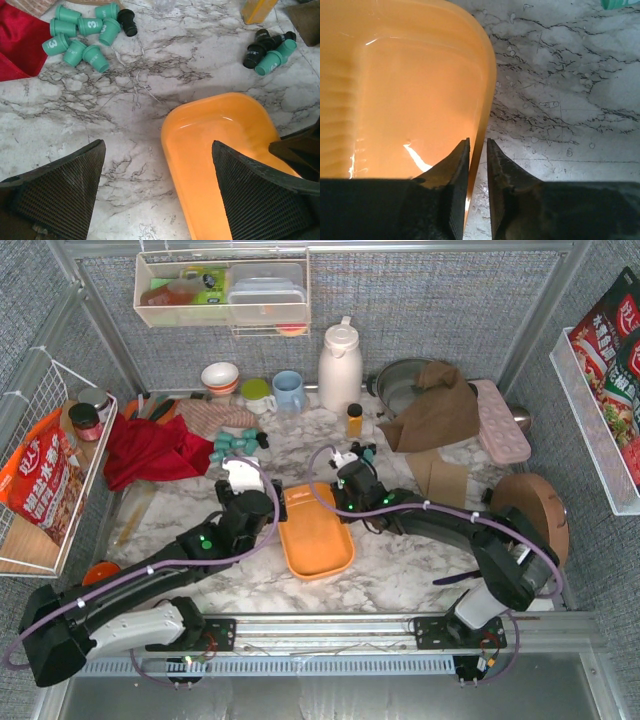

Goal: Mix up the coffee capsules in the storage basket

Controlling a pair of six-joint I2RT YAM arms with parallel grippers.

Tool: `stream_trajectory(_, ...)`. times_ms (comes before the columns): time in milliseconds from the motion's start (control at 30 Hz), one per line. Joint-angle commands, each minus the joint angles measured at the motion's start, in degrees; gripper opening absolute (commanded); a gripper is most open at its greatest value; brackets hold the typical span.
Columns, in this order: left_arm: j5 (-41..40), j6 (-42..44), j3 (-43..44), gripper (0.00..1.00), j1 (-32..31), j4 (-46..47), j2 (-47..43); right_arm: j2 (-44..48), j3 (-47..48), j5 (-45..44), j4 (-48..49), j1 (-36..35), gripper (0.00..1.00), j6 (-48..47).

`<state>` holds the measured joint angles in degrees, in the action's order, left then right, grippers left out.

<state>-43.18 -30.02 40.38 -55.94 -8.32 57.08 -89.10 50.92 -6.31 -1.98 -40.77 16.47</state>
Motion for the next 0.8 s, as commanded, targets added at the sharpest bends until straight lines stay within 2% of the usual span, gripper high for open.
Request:
stream_trajectory(0, -1.7, -1.3, -0.1, 0.95, 0.2, 0.2, 0.2, 1.0, 0.3, -3.2, 0.7, -0.2, 0.20, 2.3)
stream_trajectory(200, -1.7, -1.3, -1.4, 0.96, 0.2, 1.4, 0.3, 4.8, -0.9, -4.0, -1.8, -0.2, 0.00, 2.5)
stream_trajectory(500, -1.8, -1.2, -1.9, 0.99, 0.2, 1.7, -0.4, 14.2, -3.2, -5.9, -10.8, 3.4, 0.00, 2.1)
stream_trajectory(767, -1.9, -0.8, -2.2, 0.99, 0.2, 2.5, -0.9, 21.0, -5.4, -7.0, -15.3, 13.5, 0.00, 2.5)
